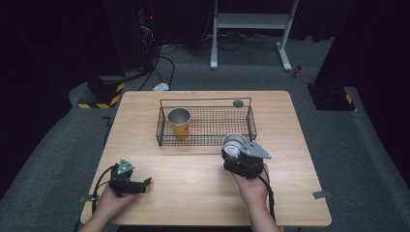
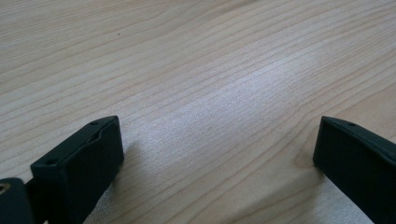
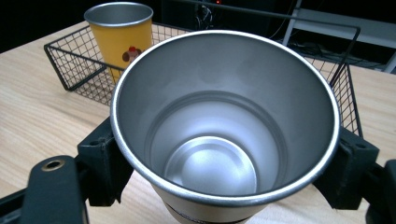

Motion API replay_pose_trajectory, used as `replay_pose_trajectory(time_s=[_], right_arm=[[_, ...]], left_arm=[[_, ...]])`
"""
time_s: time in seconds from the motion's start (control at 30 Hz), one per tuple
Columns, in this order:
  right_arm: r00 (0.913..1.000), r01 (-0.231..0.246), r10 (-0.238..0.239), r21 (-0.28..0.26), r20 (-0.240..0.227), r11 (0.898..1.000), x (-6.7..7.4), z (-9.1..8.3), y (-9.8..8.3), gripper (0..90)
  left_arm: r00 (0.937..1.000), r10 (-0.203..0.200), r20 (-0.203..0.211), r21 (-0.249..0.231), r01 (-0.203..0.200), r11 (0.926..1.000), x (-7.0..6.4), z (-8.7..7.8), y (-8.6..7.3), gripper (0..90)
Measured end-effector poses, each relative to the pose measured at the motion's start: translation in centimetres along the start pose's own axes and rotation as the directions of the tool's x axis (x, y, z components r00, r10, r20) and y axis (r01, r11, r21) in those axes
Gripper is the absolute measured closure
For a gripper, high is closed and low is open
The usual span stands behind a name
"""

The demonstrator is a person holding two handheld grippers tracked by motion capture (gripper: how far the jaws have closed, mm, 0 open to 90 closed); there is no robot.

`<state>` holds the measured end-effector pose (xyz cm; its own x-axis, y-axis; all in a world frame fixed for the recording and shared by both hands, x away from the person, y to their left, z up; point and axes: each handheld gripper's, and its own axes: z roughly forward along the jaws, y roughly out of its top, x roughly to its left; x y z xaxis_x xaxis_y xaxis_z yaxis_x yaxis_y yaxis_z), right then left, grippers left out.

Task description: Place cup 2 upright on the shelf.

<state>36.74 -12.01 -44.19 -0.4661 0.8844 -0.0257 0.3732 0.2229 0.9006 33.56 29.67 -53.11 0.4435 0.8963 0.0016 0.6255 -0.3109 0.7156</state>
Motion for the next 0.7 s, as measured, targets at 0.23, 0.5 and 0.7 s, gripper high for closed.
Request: replay_pose_trajectory(time_s=[0.23,0.5,0.7], right_arm=[[1.0,0.0,0.0,-0.014,0.003,1.0,0.0,0.4,1.1,18.7],[0.9996,-0.015,0.015,-0.02,0.025,1.0,-0.8,1.0,1.7,18.7],[0.9988,-0.006,0.007,-0.028,0.048,1.0,-1.3,1.4,2.4,18.7]], left_arm=[[1.0,0.0,0.001,0.0,0.0,1.0,0.0,0.0,0.0,2.0],[1.0,-0.001,0.0,0.0,0.001,1.0,0.0,0.0,0.0,2.0],[1.0,0.005,0.005,0.002,-0.005,1.0,-0.1,0.0,0.0,1.8]])
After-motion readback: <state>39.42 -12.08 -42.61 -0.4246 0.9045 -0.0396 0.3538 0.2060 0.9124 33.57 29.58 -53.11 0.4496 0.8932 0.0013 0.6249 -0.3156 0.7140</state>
